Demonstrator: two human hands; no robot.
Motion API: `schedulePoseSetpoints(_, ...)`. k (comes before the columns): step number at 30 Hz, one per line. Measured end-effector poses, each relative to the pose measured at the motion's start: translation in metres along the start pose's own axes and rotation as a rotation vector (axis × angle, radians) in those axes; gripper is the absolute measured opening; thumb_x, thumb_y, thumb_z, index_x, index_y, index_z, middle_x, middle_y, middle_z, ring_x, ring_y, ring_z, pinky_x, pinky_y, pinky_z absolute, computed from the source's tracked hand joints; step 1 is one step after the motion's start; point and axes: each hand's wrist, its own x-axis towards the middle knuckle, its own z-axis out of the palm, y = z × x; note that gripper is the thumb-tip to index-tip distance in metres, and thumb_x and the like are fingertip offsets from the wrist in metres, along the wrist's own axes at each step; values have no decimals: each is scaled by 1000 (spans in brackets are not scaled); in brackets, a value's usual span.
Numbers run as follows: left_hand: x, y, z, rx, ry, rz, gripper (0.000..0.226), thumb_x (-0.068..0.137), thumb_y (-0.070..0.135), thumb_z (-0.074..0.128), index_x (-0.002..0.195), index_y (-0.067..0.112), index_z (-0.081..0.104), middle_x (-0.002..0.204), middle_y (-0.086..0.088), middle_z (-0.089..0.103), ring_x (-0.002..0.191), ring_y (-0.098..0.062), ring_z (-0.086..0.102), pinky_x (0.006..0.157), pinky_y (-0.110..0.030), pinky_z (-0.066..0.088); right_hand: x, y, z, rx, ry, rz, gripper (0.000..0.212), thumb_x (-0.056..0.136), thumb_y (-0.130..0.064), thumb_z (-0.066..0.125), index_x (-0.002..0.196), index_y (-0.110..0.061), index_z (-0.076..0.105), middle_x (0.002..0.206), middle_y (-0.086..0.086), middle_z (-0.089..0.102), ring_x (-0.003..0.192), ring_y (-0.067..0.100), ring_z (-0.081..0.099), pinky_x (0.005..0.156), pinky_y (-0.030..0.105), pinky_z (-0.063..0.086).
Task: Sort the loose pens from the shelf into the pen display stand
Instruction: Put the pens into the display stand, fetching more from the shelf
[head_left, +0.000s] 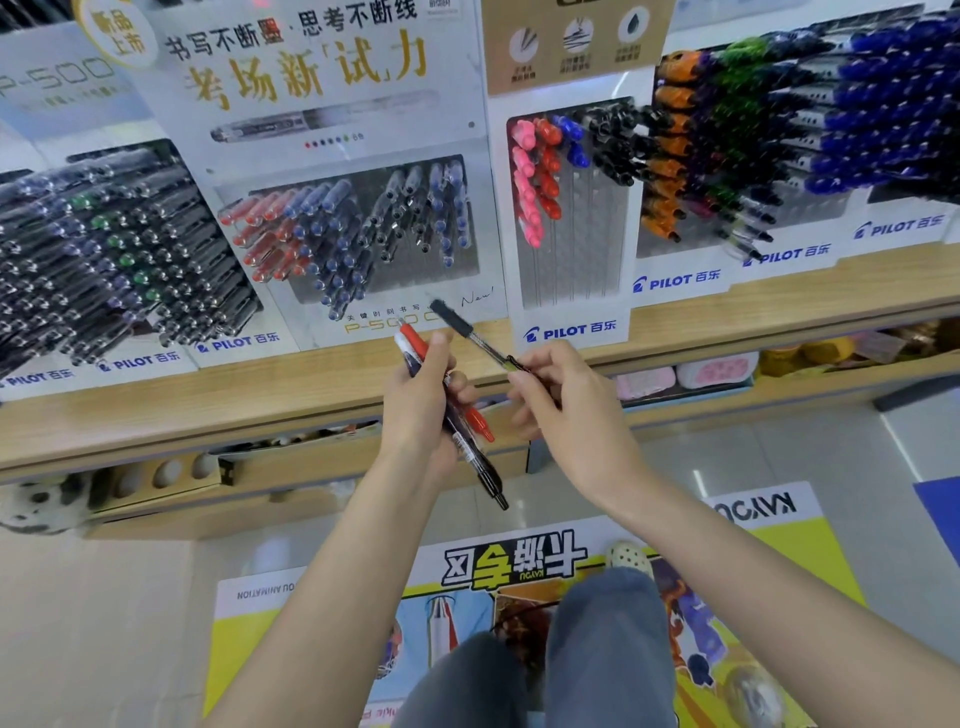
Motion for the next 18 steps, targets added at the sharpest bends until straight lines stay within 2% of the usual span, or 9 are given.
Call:
schedulePoseSetpoints(3,-1,2,-1,-11,-35,-41,17,93,23,57,83,11,51,51,6,42,36,-4,35,39,-15,35,-6,1,-9,11,-12,-54,10,90,-13,58,89,-21,52,74,-8,62,61,1,61,60,27,56)
schedulePoseSetpoints(5,1,3,-3,-23,-77,-82,15,91,25,59,88,13,52,50,6,40,36,-5,35,58,-21,42,-12,1,-12,-9,5,-105,14,88,-10,61,89,-23,55,75,-15,60,65,-1,61,63,25,55)
schedulePoseSetpoints(6,2,2,-5,-40,-93,-103,15,91,25,60,87,13,54,50,6,40,36,-5,35,72,-31,41,-15,1,-13,-19,24,-136,16,87,-10,62,90,-24,56,77,-17,61,67,0,61,65,27,55)
schedulePoseSetpoints(7,3,1,-6,-53,-100,-116,15,90,24,61,84,12,56,49,6,41,37,-5,35,80,-39,36,-18,1,-13,-26,50,-180,16,86,-9,63,91,-24,58,80,-17,61,70,1,61,67,27,54)
schedulePoseSetpoints(8,3,1,-7,-62,-105,-121,15,90,24,61,82,12,57,50,6,41,37,-5,35,81,-41,34,-20,0,-14,-34,73,-241,16,86,-10,64,94,-22,60,83,-15,62,74,2,62,69,27,54)
schedulePoseSetpoints(9,2,2,-7,-61,-104,-118,16,90,23,61,80,11,58,50,5,41,38,-5,35,78,-35,37,-22,-1,-14,-49,94,-311,15,86,-10,64,98,-19,63,87,-12,63,78,3,61,72,25,53)
schedulePoseSetpoints(11,-2,2,-4,-43,-92,-103,18,92,23,58,81,9,58,54,4,44,38,-4,36,54,-17,40,-24,-5,-14,-92,127,-433,18,87,-13,63,104,-12,66,93,-5,64,85,2,59,76,17,49)
schedulePoseSetpoints(13,-5,1,-2,-14,-91,-123,20,95,24,53,85,7,54,57,2,49,37,-4,38,36,-14,35,-24,-9,-15,-138,173,-496,20,87,-15,61,105,-9,67,92,-2,64,86,0,57,77,9,44)
schedulePoseSetpoints(18,-9,5,0,79,-69,-233,12,98,18,48,89,10,47,56,1,41,37,-7,35,33,-15,34,-17,-14,-28,-117,318,-479,19,91,-24,53,102,-11,62,87,-7,62,76,5,64,68,19,52)
